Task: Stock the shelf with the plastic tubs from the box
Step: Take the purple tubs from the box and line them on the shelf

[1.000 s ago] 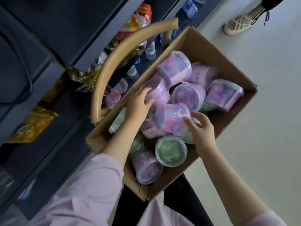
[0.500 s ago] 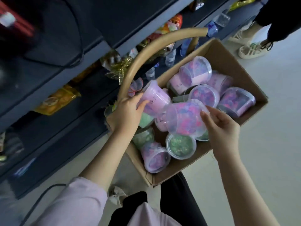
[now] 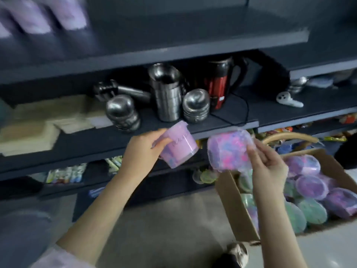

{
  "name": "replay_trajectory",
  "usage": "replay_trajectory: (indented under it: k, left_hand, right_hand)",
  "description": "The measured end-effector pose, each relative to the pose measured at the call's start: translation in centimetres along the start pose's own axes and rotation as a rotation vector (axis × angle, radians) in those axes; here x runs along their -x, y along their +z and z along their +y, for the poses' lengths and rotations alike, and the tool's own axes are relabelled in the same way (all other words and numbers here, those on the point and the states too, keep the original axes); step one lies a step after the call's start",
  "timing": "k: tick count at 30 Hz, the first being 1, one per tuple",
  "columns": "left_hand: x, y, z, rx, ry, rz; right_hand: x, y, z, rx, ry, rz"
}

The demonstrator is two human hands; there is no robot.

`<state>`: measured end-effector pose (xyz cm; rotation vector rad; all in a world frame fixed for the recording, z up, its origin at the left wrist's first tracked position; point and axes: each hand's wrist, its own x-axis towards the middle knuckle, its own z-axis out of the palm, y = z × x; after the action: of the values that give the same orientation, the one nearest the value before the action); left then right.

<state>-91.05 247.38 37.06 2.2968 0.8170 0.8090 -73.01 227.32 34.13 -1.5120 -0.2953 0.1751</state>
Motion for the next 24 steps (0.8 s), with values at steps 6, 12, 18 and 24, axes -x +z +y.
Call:
replay_trajectory:
  k: [6, 12, 18, 24]
  left_hand:
    - [-0.2, -16.2, -1.5, -0.044, 0.03, 0.268]
    - [-2.5, -26.0, -3.2, -0.197, 0.066, 0.515]
    - [-8.1, -30.2, -6.6, -0.324, 0.108, 0.593]
    - [-14.2, -34.3, -10.4, -0.439, 0.082, 0.656]
  right_hand:
    - [2.3, 13.2, -9.7, -0.031, -0.189, -0.291]
    - [2.1, 25.3, -17.1, -0.042, -0.411, -0.458]
    - [-0.3, 35.2, -20.7, 0.073, -0.685, -0.523]
    - [-3.7, 44.4, -21.0, 0.293, -1.009, -0.576]
